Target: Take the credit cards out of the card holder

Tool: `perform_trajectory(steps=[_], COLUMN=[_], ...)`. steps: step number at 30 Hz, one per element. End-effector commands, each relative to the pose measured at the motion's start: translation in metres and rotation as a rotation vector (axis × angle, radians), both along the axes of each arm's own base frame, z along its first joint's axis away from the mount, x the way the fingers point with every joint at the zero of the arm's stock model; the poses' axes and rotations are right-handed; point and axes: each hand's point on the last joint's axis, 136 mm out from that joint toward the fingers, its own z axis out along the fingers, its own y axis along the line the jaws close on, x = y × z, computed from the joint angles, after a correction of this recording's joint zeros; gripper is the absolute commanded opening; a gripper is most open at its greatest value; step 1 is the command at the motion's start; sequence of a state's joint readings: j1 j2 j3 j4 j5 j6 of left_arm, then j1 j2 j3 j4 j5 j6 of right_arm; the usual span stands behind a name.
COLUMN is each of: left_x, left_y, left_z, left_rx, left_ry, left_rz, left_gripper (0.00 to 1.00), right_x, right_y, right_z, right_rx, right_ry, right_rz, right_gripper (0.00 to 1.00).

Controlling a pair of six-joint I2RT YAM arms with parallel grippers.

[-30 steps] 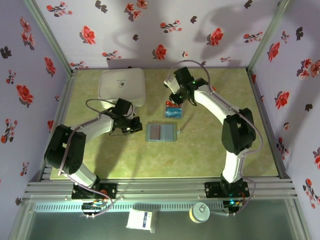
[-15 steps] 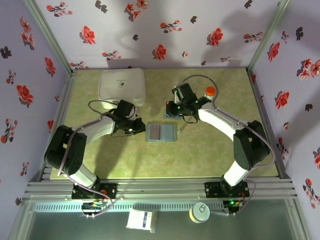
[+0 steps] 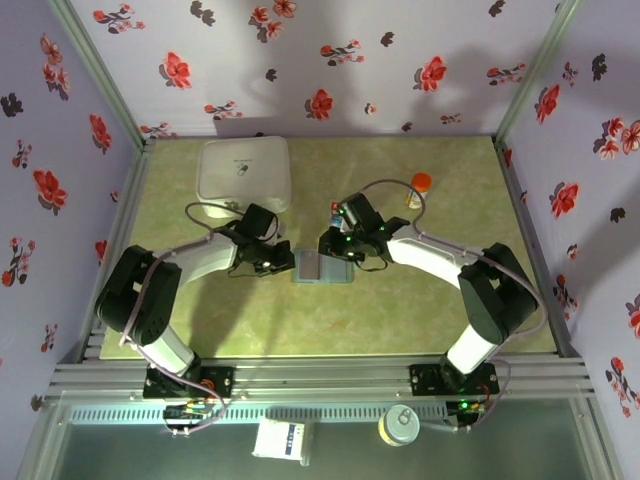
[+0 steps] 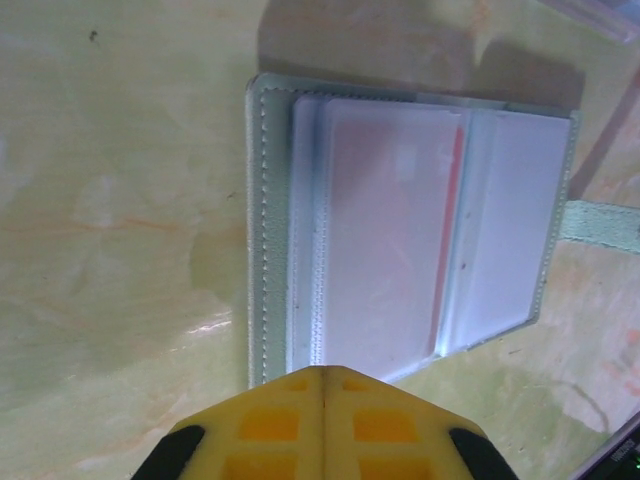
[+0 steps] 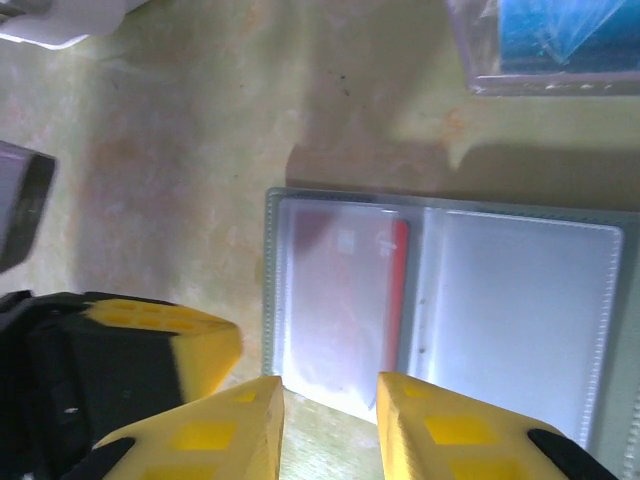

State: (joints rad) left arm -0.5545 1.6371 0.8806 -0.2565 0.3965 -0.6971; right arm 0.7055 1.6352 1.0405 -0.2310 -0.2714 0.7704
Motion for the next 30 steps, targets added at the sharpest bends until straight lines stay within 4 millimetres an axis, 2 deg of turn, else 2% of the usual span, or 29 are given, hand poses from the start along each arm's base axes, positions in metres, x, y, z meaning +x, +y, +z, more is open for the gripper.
perform_trajectory(steps=[1,4,12,16,24,30], left_x=[-0.002,-0.003,-0.010,-0.012,-0.013,-0.013], left_y=[0.001,0.003,0.005,0.007,0.008,0.009], left_z=[-0.008,-0.011,-0.026,-0.030,-0.033,-0.033], left_rx=[0.025,0.038,0.058,0.067,0.076,0.079], left_ry=[0.010,0.013,0.049,0.060,0.069,0.067], left_rz=[0.004,0.003,-0.002,0.003,0.005,0.001], left_gripper=[0.00,0.00,0.00,0.00,0.00,0.00], right_x=[-0.006,-0.010,-0.013,-0.013,-0.015,-0.016], right_y=[0.015,0.020,0.032,0.036,0.040,0.033], right_z=[0.003,-0.005,-0.021,-0.036,-0.055,-0.064], right_rx=[0.056,0.046,0.035,0.014,0.001,-0.033], right_ry=[0.007,0.029,0.072,0.100,0.134,0.146], right_rz=[0.005,0.013,0.039,0.045,0.054,0.040], right_gripper=[0.33,0.35,0.35,0.33,0.24,0.27])
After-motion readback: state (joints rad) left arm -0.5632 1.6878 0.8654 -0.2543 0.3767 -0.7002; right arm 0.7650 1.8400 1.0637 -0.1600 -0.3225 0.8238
